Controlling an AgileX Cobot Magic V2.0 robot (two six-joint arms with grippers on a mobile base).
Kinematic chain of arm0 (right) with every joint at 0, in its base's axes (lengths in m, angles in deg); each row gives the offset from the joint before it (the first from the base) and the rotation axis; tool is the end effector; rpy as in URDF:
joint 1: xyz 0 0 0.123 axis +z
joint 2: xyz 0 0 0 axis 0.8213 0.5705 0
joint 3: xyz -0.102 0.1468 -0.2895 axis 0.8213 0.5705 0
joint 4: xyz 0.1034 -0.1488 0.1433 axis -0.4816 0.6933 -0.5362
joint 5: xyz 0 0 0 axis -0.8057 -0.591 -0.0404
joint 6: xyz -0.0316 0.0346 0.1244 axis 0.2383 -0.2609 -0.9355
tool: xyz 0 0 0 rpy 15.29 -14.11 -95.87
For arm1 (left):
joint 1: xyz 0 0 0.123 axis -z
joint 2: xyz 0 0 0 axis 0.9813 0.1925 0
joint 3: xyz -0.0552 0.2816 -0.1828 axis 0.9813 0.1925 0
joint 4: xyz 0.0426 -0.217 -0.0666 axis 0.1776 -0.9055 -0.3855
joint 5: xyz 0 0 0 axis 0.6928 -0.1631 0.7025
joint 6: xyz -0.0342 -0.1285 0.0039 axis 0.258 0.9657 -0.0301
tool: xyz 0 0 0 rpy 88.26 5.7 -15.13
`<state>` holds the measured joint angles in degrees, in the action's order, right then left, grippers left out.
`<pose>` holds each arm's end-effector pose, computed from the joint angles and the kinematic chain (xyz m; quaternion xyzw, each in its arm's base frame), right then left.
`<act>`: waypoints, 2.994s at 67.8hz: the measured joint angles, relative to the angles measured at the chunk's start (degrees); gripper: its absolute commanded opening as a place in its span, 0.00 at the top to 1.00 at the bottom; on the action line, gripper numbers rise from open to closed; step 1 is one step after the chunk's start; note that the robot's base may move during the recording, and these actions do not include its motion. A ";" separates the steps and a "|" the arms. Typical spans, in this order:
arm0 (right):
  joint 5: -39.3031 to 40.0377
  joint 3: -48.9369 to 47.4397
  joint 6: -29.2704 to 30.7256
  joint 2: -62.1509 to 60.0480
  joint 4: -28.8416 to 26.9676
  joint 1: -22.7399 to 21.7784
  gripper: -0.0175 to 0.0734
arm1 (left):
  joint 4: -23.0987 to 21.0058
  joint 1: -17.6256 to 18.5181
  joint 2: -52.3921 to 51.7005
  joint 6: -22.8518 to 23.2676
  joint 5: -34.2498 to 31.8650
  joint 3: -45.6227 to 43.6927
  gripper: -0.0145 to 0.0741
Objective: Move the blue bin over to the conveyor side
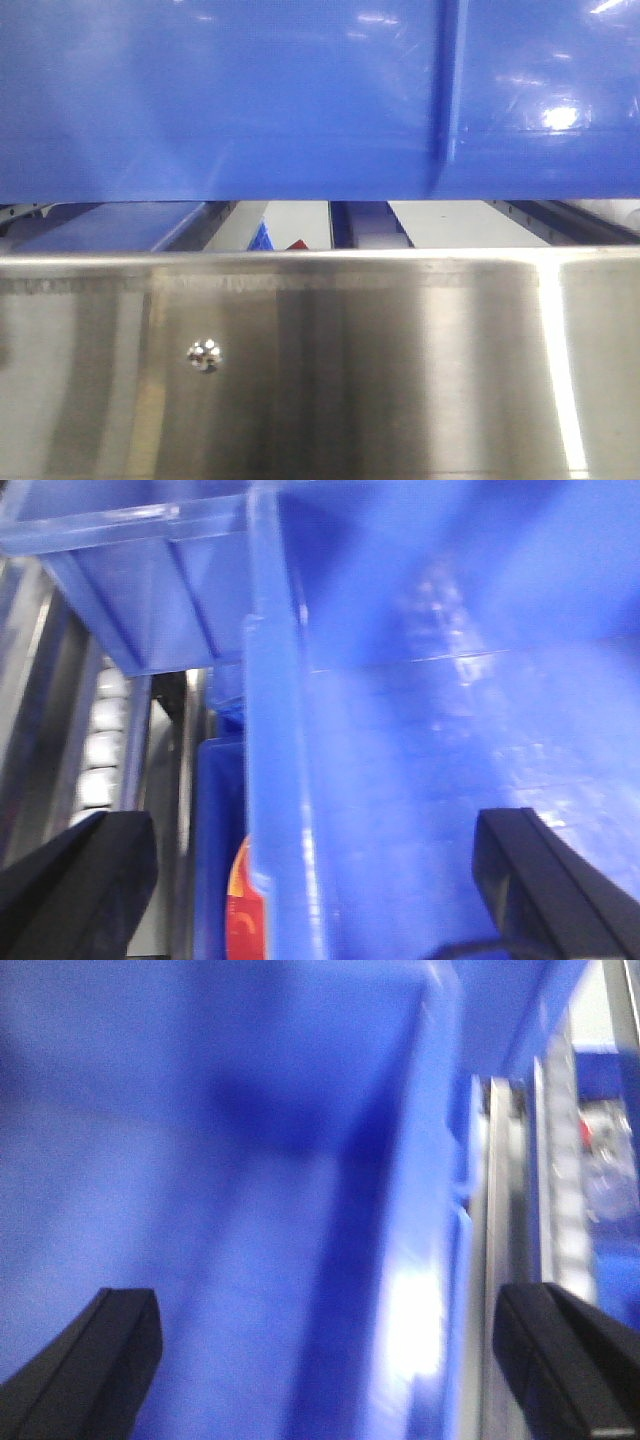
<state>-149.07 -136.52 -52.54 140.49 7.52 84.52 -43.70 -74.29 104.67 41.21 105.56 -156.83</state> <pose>0.2163 0.1094 0.5010 -0.1285 0.9055 0.1056 0.3905 0.1847 -0.0019 0.4941 0.0197 0.9080 0.0286 0.4174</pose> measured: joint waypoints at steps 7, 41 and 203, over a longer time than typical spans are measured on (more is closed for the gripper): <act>0.26 -0.63 -1.18 0.98 0.34 0.39 0.19 | 0.05 0.00 0.00 0.00 0.00 0.00 0.23; 0.26 5.82 -2.75 1.59 3.02 -1.94 0.19 | 0.05 0.00 0.00 0.00 0.00 0.00 0.23; 0.33 4.36 -0.32 9.34 -1.88 -7.92 0.19 | -5.46 -6.94 14.70 -6.56 0.17 -9.12 0.23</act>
<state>-148.74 -132.15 -52.86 149.83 5.64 76.60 -49.16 -81.22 119.38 34.66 105.73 -165.95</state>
